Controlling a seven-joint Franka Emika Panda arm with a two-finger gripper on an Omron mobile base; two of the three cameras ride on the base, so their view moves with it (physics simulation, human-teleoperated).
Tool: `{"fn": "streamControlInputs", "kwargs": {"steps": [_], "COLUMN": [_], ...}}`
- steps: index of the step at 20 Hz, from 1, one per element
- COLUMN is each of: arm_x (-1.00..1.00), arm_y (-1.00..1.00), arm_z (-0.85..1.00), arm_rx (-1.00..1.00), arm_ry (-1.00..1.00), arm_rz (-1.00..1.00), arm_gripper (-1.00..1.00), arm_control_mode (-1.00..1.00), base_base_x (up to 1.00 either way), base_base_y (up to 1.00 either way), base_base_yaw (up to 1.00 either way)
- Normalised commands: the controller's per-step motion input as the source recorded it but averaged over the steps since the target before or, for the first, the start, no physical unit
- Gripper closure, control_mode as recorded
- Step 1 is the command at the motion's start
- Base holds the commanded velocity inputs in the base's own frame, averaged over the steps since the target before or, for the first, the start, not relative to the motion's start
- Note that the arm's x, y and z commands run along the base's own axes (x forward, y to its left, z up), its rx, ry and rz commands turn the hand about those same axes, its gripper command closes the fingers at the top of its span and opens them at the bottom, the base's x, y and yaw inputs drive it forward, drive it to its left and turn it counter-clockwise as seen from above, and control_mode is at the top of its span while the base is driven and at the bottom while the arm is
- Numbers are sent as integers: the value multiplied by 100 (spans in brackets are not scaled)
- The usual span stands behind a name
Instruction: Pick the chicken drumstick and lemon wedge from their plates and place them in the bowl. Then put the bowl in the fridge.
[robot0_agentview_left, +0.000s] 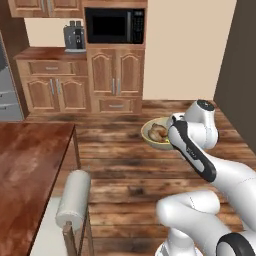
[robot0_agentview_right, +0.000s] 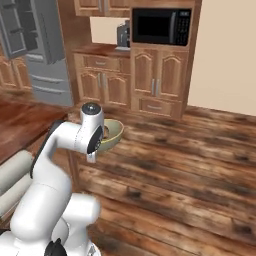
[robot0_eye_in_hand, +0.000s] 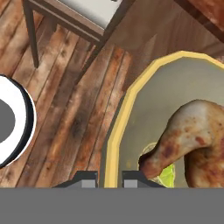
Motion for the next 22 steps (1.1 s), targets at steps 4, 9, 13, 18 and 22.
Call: {"fn": "streamControlInputs", "kwargs": {"steps": [4,9,13,18,22], "arm_x": [0,0,0,0,0], "arm_y": [0,0,0,0,0], "arm_z": [0,0,0,0,0], "arm_rx": [0,0,0,0,0], "arm_ry": [0,0,0,0,0], "arm_rz": [0,0,0,0,0], "arm_gripper": [100,100,100,100,100], "arm_control_mode": [100,100,100,100,100], "base_base_x": [87,89,94,93,90], "base_base_y": [0,0,0,0,0], "base_base_yaw": [0,0,1,9,19]}}
